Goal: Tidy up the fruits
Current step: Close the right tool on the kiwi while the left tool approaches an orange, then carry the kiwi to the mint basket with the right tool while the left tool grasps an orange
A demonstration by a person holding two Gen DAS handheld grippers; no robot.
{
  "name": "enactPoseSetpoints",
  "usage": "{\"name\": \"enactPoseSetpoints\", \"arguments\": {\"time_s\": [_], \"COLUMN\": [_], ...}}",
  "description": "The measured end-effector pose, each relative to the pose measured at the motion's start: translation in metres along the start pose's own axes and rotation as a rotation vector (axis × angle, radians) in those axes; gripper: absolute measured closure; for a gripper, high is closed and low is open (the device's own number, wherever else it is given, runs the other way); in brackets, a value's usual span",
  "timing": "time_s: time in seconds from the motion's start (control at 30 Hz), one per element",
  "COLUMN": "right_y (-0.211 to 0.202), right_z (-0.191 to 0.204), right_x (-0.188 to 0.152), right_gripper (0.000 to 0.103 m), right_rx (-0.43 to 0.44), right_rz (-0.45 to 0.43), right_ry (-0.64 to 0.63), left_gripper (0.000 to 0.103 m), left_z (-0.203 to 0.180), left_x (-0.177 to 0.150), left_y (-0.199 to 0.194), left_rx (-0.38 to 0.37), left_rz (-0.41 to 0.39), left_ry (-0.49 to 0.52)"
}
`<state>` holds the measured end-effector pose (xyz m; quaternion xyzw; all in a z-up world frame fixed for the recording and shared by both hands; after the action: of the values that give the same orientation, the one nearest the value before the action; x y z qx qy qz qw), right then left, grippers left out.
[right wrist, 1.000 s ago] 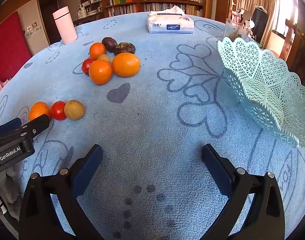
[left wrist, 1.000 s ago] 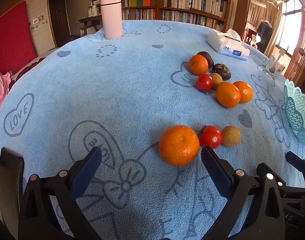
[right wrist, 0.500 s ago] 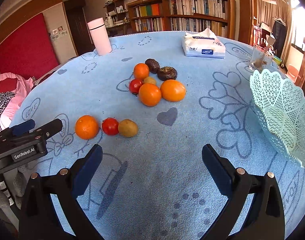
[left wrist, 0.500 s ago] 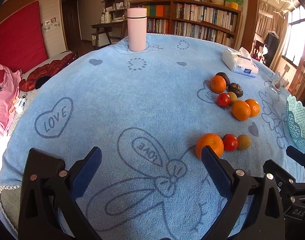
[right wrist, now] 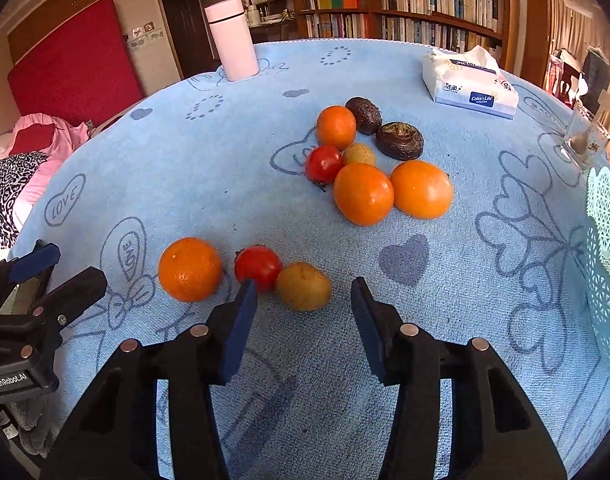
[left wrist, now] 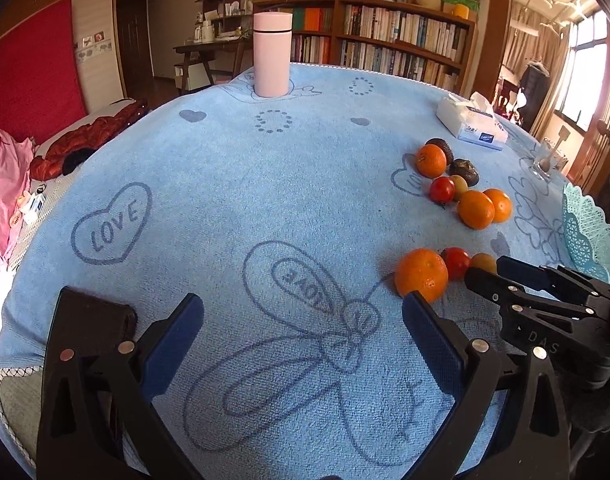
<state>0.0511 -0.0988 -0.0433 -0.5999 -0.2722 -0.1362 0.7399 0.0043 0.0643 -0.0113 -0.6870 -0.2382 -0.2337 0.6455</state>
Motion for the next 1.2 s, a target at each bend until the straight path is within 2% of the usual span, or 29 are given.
{"name": "enactPoseSetpoints", "arguments": {"time_s": [0.17, 0.33, 0.57, 0.7, 0.77, 0.87, 1.0, 1.2], "right_y": [0.003, -0.013, -0.047, -0.067, -0.078, -0.094, -0.111, -0.130], "right_z": [-0.001, -0.003, -0.024, -0.041, -0.050, -0.063, -0.085, -0.118], "right_x": [0.000, 0.000, -0.004, -0.005, -0.006, -0.008, -0.013, -0.024], "right_gripper": [0.074, 0.074, 0.074, 0.074, 0.074, 0.074, 0.074, 0.074], "right_rx": [0.022, 0.036, -0.008, -0.028, -0.042, -0.070, -0.099, -0.141], "right_rz": [0.009, -0.032, -0.114, -0.157, -0.182, -0.222, -0.258, -0.298], "right_ry": [-0.003, 0.019, 0.071, 0.114, 0.135, 0.163, 0.213, 0.287], "left_gripper": [0.005, 0.009, 0.015, 0.029, 0.033, 0.047, 0.065, 0.066], "left_z": [-0.005, -0.018, -0.047, -0.058, -0.063, -0.072, -0.082, -0.086], "left_x": [0.002, 0.005, 0.006, 0.006, 0.006, 0.007, 0.007, 0.006], "left_y": [0.005, 0.010, 0.018, 0.033, 0.038, 0.040, 0.039, 0.037], "left_rx": [-0.004, -0.013, -0.036, -0.078, -0.113, -0.166, -0.191, -0.159], "left_rz": [0.006, 0.011, 0.018, 0.067, 0.087, 0.103, 0.105, 0.101], "left_ry": [0.009, 0.034, 0.096, 0.093, 0.083, 0.077, 0.091, 0.109]}}
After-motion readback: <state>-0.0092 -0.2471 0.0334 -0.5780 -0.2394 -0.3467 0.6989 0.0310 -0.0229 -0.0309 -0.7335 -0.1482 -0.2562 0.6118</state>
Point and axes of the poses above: each gripper's, at about its wrist camera, not at the fingertips, and y roughly the way its jaws point, z to its left, x to its top, the point moved 7 cm from there along y, roughly the way its jaws point, and after that the axes turned 5 degrees about z, right-handed, at the moved point
